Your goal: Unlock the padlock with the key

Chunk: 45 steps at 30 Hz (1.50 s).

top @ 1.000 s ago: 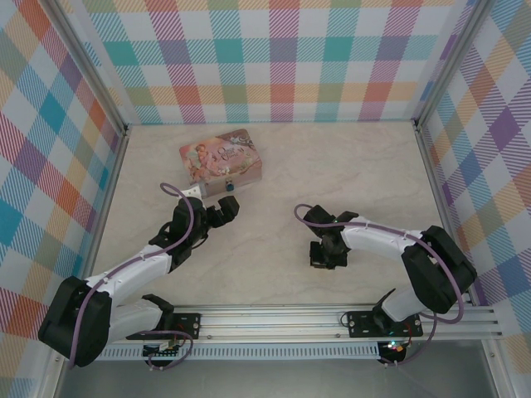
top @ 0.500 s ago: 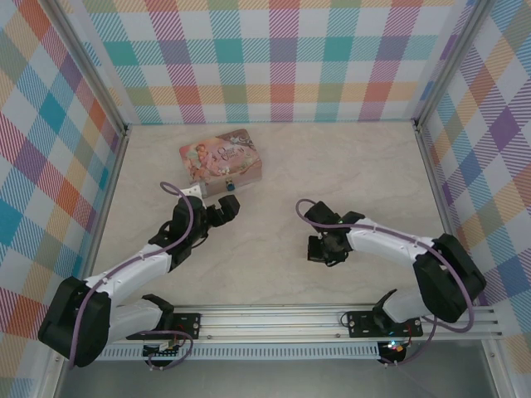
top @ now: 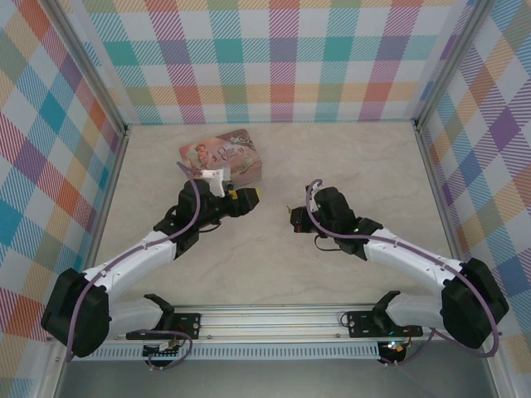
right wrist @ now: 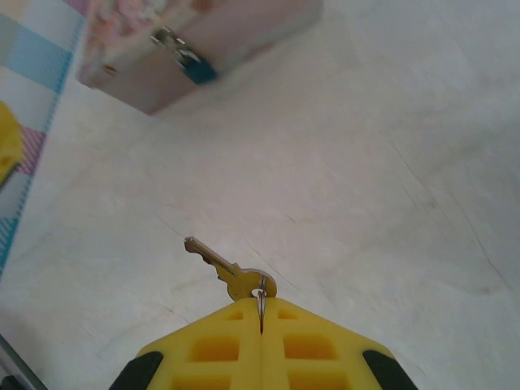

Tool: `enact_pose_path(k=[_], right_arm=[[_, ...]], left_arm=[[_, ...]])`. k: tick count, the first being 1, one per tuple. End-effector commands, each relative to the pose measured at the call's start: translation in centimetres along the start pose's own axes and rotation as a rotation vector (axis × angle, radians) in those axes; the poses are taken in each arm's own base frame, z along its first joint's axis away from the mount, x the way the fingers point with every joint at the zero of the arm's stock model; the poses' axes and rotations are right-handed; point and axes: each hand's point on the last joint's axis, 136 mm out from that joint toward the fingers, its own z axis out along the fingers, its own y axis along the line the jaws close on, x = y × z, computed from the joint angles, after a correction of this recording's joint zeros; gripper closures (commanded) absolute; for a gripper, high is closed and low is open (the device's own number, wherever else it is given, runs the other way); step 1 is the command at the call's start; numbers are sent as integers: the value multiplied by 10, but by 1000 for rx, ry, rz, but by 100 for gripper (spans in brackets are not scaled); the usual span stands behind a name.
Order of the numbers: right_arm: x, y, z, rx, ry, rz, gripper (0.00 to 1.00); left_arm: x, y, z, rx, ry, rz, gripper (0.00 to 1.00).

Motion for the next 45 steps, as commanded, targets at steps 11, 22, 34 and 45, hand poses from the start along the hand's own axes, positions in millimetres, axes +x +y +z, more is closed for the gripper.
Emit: enact_pose_path(k=[11,22,34,45], right_arm=[[-37,53,-13,-212,-148,-160,97],[-32,63,-16,-266,-113,-165,97],[-32,67,-20,-289,-116,-139,95],[-16,54,-54,-479,-7,-77,52]], left_arm=[[5,-68,30,173,67,115,41],[8,-66,41,154,71,109,62],[10,-64,41,143,76,110,96],[5,-83,19,189,86,234,100]])
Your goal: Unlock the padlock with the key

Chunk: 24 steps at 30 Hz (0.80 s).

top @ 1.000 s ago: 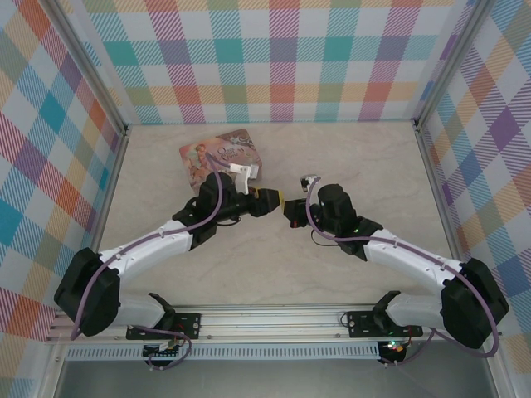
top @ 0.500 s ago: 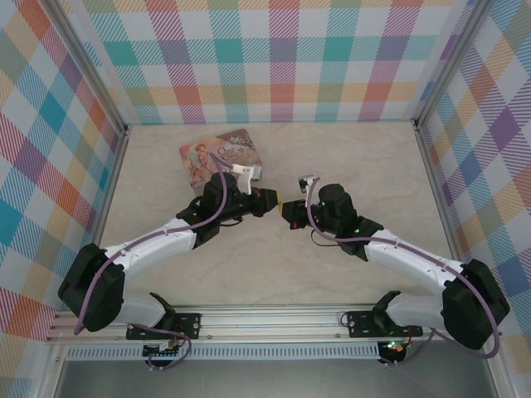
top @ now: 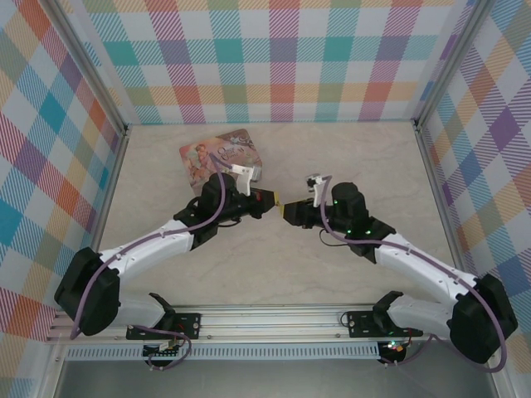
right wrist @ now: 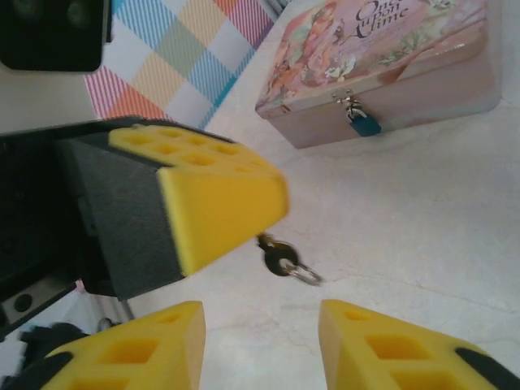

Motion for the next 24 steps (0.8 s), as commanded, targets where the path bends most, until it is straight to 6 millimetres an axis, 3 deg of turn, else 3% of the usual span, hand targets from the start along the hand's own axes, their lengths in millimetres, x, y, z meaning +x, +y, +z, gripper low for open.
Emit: enact_pose_path(k=[1,5,9,24], right_arm=[[9,12,-16,-172,33,53,49],[3,30,-28,-289,5,29,37],[1,42,-28,-362,21,-7,34],[-14,55,-11,-448,26,-22,48]], left_arm=[[-17,-31,-12,81,-12,101,100],[-13,-41,-18,124,14,137,100],[-12,-53,-24,174,24,154,100],[-11,-60,-26,226,17,128,100]])
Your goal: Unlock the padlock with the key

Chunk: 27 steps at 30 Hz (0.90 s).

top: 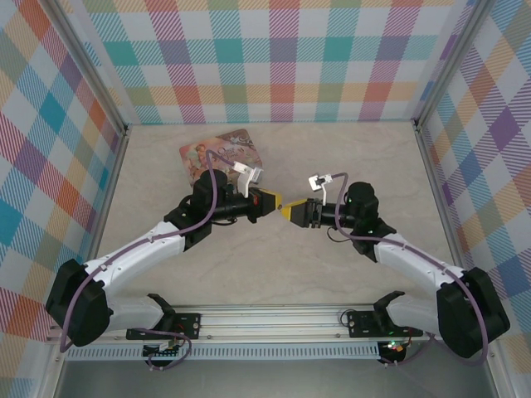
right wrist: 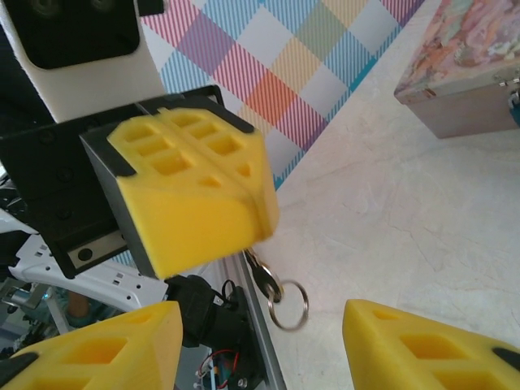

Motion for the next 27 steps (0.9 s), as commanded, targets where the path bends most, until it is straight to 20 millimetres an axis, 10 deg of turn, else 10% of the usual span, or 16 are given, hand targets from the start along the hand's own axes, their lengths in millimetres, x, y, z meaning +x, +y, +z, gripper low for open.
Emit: enact_pose_path(k=[1,27], right_arm=[[-13,20,5,-69,-7,-67,49],[-9,15,12,-53,10,-59,92]], left_arm=[[-7,-14,-2,48,-23,20,100],[-11,-5,-4,-11,-50,20,100]])
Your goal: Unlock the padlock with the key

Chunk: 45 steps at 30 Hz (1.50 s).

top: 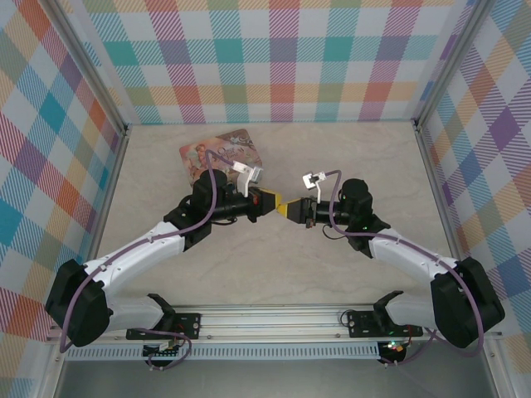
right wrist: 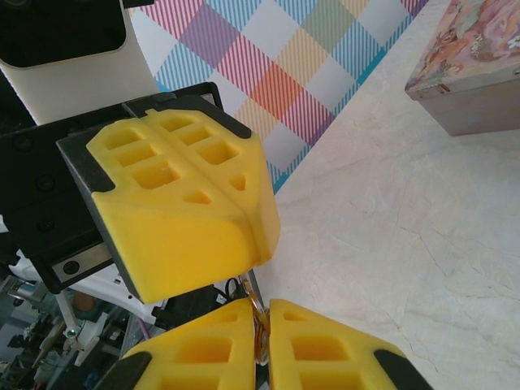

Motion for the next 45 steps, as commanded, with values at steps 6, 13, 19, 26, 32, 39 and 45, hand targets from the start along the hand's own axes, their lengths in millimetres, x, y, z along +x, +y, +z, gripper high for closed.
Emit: enact_pose_path(k=[6,13,19,26,32,39,45], right_arm=[[-9,16,-3,-17,-21,-76,100],[4,-20,-10,184,7,-11,99],[20,-64,-25,424,19,69,98],[36,-92,-46,609,53,102,98],[45,-98,-55,661,62,108,97],[53,-100,-65,691,56,110,97],[57,-101,-67,695,60,113,97]], left_arm=[[-9,-5,-4,-9,-38,23,85],[-23,17,-20,-175,-75,56,35],[-24,86,-38,-445,-33,-2,11],[-18,175,-37,-741,158,-25,0],[-13,232,-5,-866,330,-3,0],[-13,266,34,-877,416,8,0],[-17,278,57,-846,427,19,0]])
